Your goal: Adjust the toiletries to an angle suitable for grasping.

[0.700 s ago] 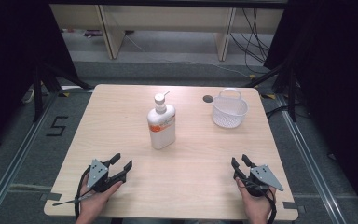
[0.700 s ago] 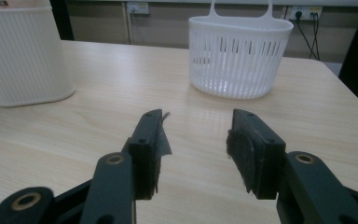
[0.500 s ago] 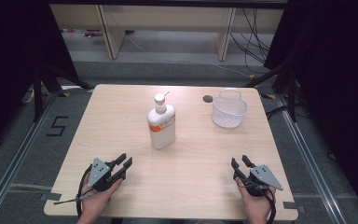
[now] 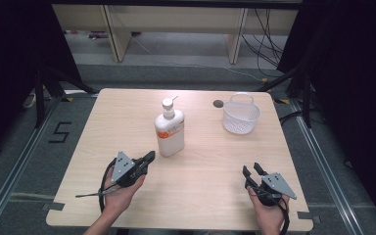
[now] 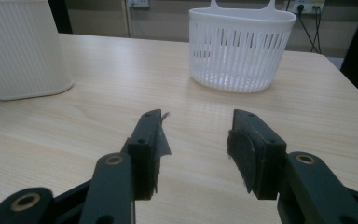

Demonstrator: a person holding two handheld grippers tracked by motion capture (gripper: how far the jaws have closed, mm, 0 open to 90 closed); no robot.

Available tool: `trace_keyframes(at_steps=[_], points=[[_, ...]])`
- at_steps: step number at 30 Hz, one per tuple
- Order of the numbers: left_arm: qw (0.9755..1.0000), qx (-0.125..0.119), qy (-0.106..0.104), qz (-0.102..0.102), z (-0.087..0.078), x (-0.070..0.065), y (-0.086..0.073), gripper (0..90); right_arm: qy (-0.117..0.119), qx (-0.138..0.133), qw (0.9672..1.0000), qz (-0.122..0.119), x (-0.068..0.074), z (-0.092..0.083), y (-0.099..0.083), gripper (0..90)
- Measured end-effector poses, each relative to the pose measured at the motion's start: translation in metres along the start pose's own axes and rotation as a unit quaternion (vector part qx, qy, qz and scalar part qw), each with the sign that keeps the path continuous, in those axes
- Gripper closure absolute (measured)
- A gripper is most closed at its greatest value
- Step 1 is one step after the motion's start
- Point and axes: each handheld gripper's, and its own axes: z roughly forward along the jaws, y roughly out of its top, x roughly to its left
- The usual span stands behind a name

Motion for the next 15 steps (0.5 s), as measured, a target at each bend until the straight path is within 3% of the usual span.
trace_keyframes(at_steps=[1,2,7,8,9,15], points=[[1.0,0.001,-0.002,0.002,0.005,-0.002,0.003,89.5,0.001,0.003,1.0,-0.001,0.0,0.0,0.0,54.4],[1.0,0.001,-0.005,0.005,0.011,-0.003,0.006,89.5,0.011,0.002,0.9998,0.017,0.003,0.001,0.0,54.4],[0.9998,0.013,-0.008,0.011,0.032,-0.004,0.014,89.5,0.019,0.002,0.9997,0.015,0.003,0.002,0.0,54.2],[0.9998,0.016,-0.007,0.012,0.037,-0.003,0.015,89.4,0.009,0.007,0.9995,0.029,0.004,0.0,0.0,54.1],[0.9997,0.022,-0.004,0.014,0.045,-0.001,0.016,89.4,0.014,0.002,0.9997,0.018,0.002,0.001,0.0,54.0],[0.9994,0.031,0.006,0.012,0.061,0.0,0.019,89.5,0.009,0.009,0.9995,0.029,0.004,0.0,0.0,53.6]])
